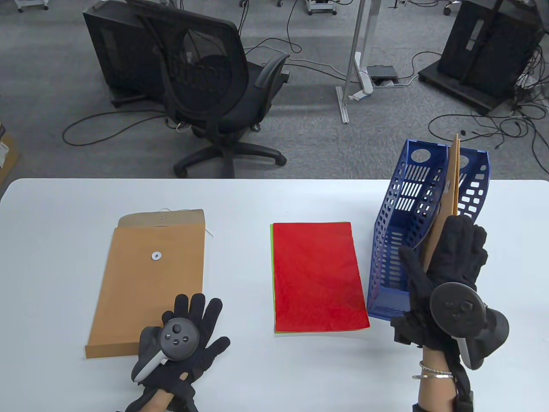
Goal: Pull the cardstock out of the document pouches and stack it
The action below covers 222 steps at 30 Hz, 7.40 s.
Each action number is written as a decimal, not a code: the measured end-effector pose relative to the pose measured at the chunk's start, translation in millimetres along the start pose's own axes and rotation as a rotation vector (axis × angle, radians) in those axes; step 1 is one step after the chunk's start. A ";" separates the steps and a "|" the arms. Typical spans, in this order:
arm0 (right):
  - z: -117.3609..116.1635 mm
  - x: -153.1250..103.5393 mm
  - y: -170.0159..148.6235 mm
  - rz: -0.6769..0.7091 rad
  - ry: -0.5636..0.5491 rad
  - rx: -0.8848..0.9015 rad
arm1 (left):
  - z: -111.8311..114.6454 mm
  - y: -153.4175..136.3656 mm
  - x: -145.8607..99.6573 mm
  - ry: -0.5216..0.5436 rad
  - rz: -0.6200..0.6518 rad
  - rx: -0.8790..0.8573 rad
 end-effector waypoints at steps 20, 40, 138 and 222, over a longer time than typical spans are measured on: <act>5.9 10.7 -13.0 -0.175 -0.048 -0.231 | 4.4 0.7 1.0 -0.044 -0.001 -0.011; -7.4 38.2 2.8 -0.247 -0.061 -0.431 | 8.1 1.6 3.0 -0.075 0.013 -0.024; -150.7 -80.8 218.7 0.507 -0.037 -0.044 | -16.1 -15.9 28.4 0.168 0.604 -1.208; -56.2 30.8 201.1 0.643 0.173 0.066 | -44.0 -51.6 24.2 0.496 0.474 -0.918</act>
Point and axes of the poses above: the tracker on the back of each hand, its own y axis roughly to the thumb side, its own x axis roughly from the wrist to the fingertips, z = x × y, the point moved 2 cm from there along x, roughly from the wrist to the fingertips, and after that the axes turned 15 degrees about z, right-handed, at the moved point
